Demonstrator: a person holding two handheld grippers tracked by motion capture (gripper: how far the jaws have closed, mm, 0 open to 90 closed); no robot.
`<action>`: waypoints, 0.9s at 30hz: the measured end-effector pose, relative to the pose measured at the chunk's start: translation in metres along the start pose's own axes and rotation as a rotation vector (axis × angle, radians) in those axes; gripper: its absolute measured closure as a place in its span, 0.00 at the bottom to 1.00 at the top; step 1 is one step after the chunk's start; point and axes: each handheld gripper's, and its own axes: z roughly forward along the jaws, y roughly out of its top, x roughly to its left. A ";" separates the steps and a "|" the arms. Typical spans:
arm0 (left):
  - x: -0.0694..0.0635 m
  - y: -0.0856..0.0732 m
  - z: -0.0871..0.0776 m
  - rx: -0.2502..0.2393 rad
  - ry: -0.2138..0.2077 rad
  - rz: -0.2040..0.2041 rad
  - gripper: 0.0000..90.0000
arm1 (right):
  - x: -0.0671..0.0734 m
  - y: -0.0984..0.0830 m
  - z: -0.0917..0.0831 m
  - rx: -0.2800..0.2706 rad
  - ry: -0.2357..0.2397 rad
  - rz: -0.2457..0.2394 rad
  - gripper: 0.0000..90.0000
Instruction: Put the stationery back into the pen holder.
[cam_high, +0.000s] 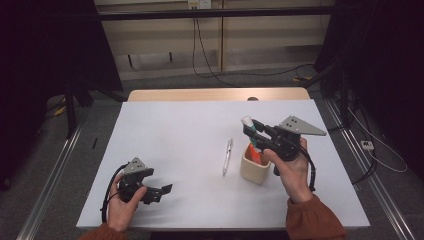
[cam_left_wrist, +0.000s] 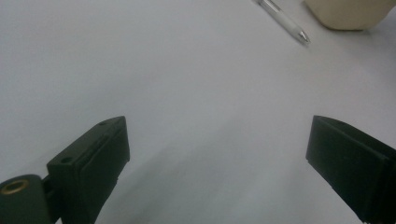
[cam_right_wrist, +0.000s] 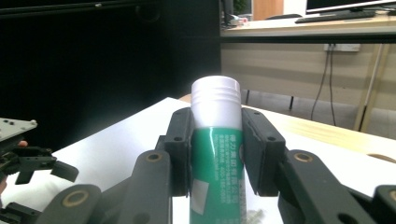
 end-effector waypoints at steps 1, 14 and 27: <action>0.000 0.000 0.000 -0.001 -0.001 0.001 0.07 | -0.002 -0.001 -0.001 0.005 -0.005 0.000 0.74; 0.000 0.000 0.000 0.003 -0.001 0.000 0.07 | -0.025 -0.024 -0.012 0.013 -0.038 0.017 0.74; 0.001 0.000 0.000 0.000 -0.004 -0.001 0.07 | -0.032 -0.036 -0.013 0.049 -0.052 0.008 0.74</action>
